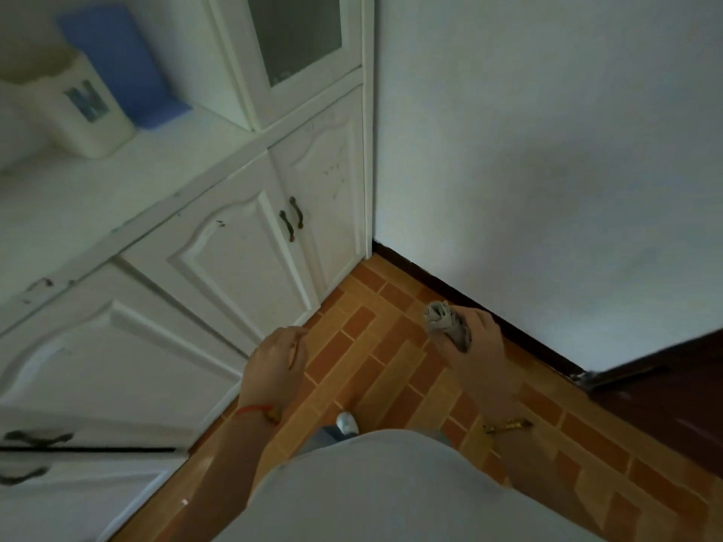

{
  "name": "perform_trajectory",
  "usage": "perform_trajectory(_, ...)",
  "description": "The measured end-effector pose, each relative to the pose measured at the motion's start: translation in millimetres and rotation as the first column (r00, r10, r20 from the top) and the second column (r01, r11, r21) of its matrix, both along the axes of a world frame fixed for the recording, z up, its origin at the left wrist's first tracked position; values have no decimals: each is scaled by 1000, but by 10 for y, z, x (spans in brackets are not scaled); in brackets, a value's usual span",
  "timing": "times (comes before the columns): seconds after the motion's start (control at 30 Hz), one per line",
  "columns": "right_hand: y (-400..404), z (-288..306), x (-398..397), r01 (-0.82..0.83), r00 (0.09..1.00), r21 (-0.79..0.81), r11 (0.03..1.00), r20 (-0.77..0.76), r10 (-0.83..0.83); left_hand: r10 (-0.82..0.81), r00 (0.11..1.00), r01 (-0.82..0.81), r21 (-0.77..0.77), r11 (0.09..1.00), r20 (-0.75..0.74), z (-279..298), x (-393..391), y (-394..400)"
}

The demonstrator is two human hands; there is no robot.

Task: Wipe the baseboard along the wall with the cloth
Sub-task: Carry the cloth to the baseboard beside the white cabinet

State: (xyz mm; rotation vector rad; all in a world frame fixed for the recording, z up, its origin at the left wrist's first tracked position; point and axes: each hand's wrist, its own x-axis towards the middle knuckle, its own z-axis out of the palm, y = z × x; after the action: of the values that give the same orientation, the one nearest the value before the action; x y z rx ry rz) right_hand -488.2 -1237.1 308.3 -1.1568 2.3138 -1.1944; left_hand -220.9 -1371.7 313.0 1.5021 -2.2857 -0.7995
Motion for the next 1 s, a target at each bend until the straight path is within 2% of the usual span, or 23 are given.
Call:
perform_trajectory(0.3,-1009,-104,-89,110,994,53,993,12,-110,-116,993,116,41,992,4,-53,-215,-1367)
perform_trajectory(0.67,-2236,-283,-673,235,971,104,966,16,-238,-228,974,227,86,970,-1,-210,-1078,-2743)
perform_trajectory(0.87,-3005,-261,-1154,205,975,132,970,56,-214,-277,961,275,99,956,10,-278,-1522,-3421)
perform_trajectory(1.0,-3411,-296,-1408,191,980,145,971,26,-197,-295,955,289,158,944,20,-419,-1693,-3703)
